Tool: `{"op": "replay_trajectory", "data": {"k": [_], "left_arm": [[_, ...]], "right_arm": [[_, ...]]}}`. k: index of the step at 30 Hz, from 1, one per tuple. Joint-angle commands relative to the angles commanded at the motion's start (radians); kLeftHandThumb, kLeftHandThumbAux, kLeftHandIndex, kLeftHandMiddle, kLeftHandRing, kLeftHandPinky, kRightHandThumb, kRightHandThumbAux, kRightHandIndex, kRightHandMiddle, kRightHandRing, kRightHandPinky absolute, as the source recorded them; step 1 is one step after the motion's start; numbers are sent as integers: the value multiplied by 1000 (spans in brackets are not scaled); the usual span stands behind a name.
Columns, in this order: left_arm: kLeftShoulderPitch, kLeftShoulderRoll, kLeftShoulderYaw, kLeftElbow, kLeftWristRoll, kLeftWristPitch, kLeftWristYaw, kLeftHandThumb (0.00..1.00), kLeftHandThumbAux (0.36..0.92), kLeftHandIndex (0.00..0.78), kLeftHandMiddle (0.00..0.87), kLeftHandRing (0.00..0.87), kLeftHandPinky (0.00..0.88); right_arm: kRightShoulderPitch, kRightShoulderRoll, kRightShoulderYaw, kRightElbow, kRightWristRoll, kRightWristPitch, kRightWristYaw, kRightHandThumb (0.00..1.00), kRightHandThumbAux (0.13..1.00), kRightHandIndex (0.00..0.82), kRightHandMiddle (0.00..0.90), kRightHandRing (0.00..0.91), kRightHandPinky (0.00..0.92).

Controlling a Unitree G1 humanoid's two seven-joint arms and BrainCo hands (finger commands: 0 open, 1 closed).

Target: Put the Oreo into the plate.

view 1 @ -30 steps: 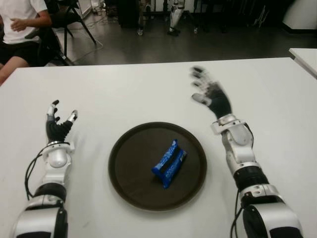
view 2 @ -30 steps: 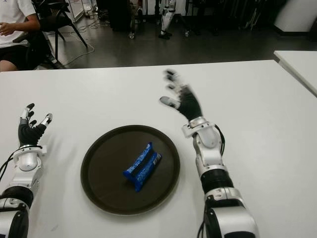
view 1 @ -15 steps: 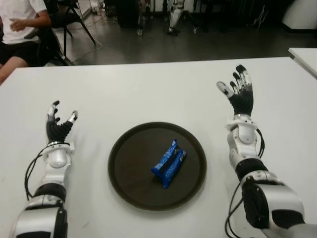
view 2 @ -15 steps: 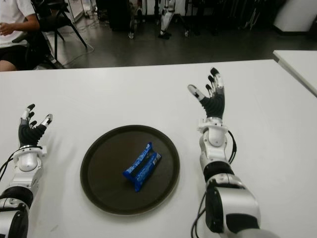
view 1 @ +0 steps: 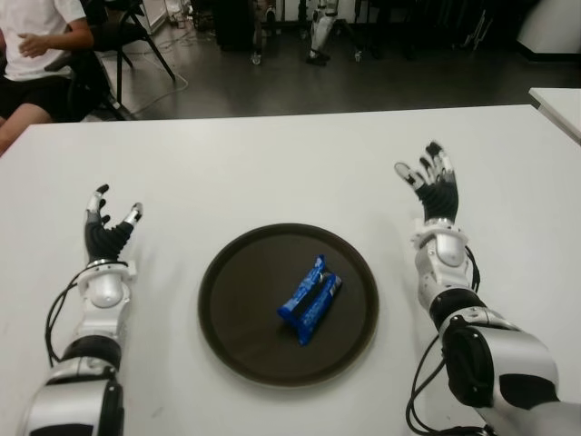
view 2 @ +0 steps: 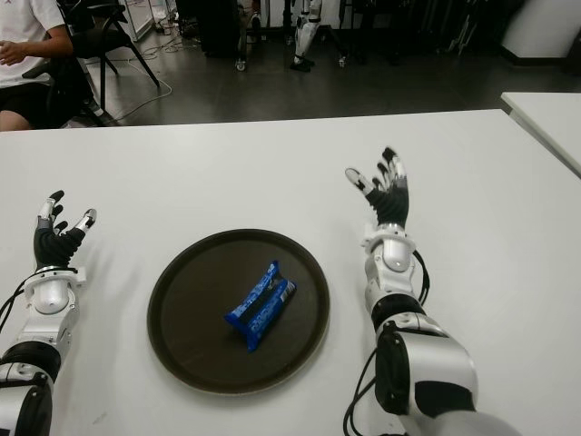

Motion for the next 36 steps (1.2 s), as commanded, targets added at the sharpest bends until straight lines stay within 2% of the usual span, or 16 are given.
{"op": "replay_trajectory", "data": {"k": [4,8,11,29,36], "left_arm": [[-1,0,3,4,-2,-1,-1,0,652,1,0,0,0],[-3,5,7,10,-1,-4,-2,0,658,0,0,0,0],[-2,6,7,10,2,-9,-2,0,663,0,0,0,0],[-5,12,-2,9,17,-7,-5,0,672,0,0,0,0],[-6,9,5,9,7,-7,-6,0,674,0,0,0,0]], "right_arm": [[3,-5,11,3,-28,16,-27,0,794,0,0,0,0],[7,-27,97,8,-136,39,-113,0,775,0,0,0,0],[11,-36,123,9,-173,43,-142,0,749,0,0,0,0],[16,-59,161,14,-237,26,-182,0,687,0,0,0,0],[14,-58,156,12,-235,6,-180,0,699,0,0,0,0]]}}
